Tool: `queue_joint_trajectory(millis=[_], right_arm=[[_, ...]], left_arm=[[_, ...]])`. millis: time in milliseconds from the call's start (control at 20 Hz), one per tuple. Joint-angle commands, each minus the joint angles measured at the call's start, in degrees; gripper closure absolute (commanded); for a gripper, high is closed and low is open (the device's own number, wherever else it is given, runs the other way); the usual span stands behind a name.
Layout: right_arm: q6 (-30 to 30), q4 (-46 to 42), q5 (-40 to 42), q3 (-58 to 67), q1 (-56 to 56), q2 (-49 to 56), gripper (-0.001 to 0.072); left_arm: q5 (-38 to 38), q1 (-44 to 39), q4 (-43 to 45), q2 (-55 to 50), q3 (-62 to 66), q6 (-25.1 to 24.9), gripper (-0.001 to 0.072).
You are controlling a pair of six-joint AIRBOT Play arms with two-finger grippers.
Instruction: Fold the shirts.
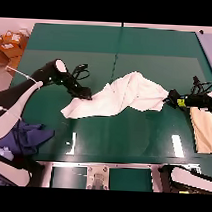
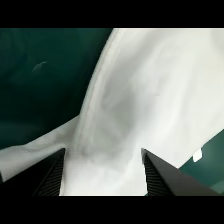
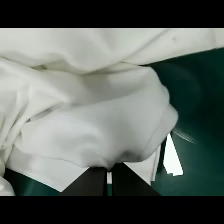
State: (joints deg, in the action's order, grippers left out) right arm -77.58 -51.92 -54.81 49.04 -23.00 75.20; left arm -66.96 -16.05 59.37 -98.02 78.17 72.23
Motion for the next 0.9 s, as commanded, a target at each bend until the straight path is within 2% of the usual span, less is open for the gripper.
queue_joint_trajectory(millis=[0,100,200,300,500,700,850], right_arm=[[0.2,0.0,-0.2,0.0,0.1,0.1,0.0697],[0.2,0.0,-0.2,0.0,0.1,0.1,0.0697],[0.2,0.0,-0.3,0.0,0.1,0.1,0.0697],[0.2,0.0,-0.3,0.0,0.0,0.1,0.0697],[0.2,-0.2,-0.3,0.2,-1.3,0.1,0.0697],[0.2,-1.2,-0.4,0.3,-7.1,0.0,0.0697],[0.3,-1.5,-1.7,0.0,-6.9,0.1,0.0698]], left_arm=[[0.3,-0.6,-0.8,-1.2,0.0,-0.2,0.0158],[0.2,-0.6,-1.2,-3.0,0.0,-0.2,0.0185],[-1.0,-0.6,-3.7,-3.9,0.0,-0.9,0.0468],[-3.7,-0.6,-5.8,-3.8,1.2,-3.3,0.0683],[-8.7,1.0,-4.0,-3.3,7.7,-3.9,0.0682],[-13.2,9.9,0.3,-1.4,10.7,-0.6,0.0682],[-13.5,15.4,-2.2,-1.5,10.1,1.2,0.0682]])
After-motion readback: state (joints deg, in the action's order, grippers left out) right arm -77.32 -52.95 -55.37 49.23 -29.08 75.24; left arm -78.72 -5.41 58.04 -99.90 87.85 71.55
